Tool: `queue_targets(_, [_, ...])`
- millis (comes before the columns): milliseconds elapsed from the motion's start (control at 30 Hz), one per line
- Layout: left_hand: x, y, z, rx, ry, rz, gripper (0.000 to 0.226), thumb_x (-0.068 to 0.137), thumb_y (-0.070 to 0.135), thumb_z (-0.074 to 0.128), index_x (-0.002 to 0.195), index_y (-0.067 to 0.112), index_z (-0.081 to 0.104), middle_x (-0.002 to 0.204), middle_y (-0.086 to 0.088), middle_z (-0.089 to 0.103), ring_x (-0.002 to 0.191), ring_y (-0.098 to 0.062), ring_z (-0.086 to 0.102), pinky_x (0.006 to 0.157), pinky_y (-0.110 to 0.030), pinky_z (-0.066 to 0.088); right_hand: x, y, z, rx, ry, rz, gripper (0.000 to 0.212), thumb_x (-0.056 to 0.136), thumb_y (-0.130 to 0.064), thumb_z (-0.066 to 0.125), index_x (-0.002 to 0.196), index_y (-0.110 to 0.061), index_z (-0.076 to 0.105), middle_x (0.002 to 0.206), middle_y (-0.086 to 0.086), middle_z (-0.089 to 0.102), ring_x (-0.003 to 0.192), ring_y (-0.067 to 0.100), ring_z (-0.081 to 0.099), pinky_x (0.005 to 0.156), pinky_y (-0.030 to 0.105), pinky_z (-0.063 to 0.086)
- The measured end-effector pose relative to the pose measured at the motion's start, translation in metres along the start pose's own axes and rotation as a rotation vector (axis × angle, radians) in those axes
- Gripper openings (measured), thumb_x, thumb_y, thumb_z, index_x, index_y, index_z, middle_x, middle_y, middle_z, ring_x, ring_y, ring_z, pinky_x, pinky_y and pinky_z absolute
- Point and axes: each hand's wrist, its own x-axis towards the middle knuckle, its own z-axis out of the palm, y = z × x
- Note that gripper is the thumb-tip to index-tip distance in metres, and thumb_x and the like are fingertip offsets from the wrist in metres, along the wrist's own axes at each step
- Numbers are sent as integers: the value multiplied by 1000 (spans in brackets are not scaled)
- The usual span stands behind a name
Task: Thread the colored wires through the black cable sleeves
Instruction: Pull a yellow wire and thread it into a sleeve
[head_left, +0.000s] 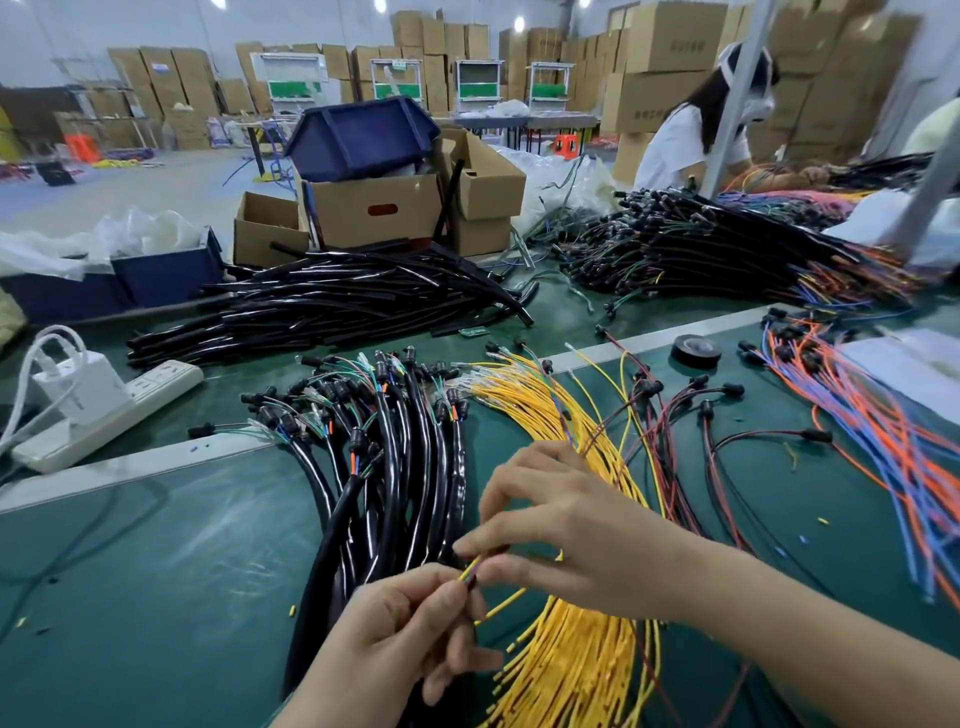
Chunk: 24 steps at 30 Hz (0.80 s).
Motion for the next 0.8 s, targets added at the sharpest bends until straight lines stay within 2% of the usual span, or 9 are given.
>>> queue_targets(67, [1, -1, 2, -19, 30, 17, 24, 82, 15, 51, 70, 1, 64, 47, -12, 44, 31, -9, 33, 67, -37, 57, -5, 16, -14, 45, 118, 82, 33, 94, -42, 47, 106, -25, 72, 105, -8, 61, 108, 8, 49, 101, 27, 26])
queue_targets(133, [3, -1, 4, -72, 81, 21, 23, 80, 14, 51, 69, -2, 63, 46, -13, 41, 30, -9, 32, 64, -38, 58, -11, 51, -35, 59, 363, 223, 30, 94, -36, 50, 100, -18, 74, 104, -4, 63, 104, 12, 54, 96, 28, 35])
queue_targets(200, [4, -1, 4, -102, 113, 9, 24, 79, 13, 50, 68, -5, 62, 45, -13, 40, 30, -9, 30, 62, -38, 58, -23, 108, -58, -61, 584, 478, 19, 91, -22, 59, 95, -10, 74, 99, 6, 66, 96, 23, 60, 87, 33, 44])
queue_targets(233, [3, -1, 4, -103, 120, -2, 24, 79, 13, 50, 67, -5, 62, 45, -14, 40, 30, -9, 30, 61, -37, 58, -34, 139, -68, -147, 602, 670, 16, 90, -14, 61, 96, -7, 73, 100, 13, 67, 96, 30, 61, 86, 37, 45])
queue_targets(333, [2, 0, 5, -98, 134, -38, 25, 77, 14, 51, 64, -2, 64, 46, -14, 39, 32, -12, 29, 59, -35, 57, -89, 219, -75, -291, 311, 1239, 26, 91, -9, 54, 111, 1, 67, 115, 29, 61, 107, 42, 56, 90, 42, 44])
queue_targets(400, [2, 1, 5, -82, 144, -54, 25, 77, 15, 51, 63, 0, 66, 47, -14, 38, 40, -13, 32, 60, -35, 58, -123, 243, -66, -323, 142, 1420, 30, 93, -8, 49, 117, 4, 62, 120, 31, 57, 112, 43, 54, 91, 42, 45])
queue_targets(600, [3, 3, 9, -73, 145, -89, 25, 77, 14, 51, 63, -3, 64, 45, -13, 38, 31, -13, 32, 60, -36, 59, -132, 257, -55, -495, 181, 1456, 23, 87, -1, 53, 107, -3, 65, 110, 25, 61, 105, 38, 56, 86, 41, 51])
queue_targets(733, [3, 3, 8, -102, 135, -101, 24, 76, 13, 51, 66, -6, 63, 45, -13, 39, 29, -13, 33, 62, -38, 57, -132, 259, -51, -516, 271, 1482, 21, 89, 3, 43, 104, -4, 55, 105, 28, 58, 98, 41, 56, 75, 40, 45])
queue_targets(800, [3, 3, 7, -114, 129, -100, 24, 77, 12, 51, 67, -7, 63, 45, -14, 39, 29, -12, 30, 62, -38, 59, -131, 262, -50, -523, 274, 1485, 22, 89, 1, 45, 106, -3, 59, 108, 27, 60, 100, 41, 58, 78, 40, 47])
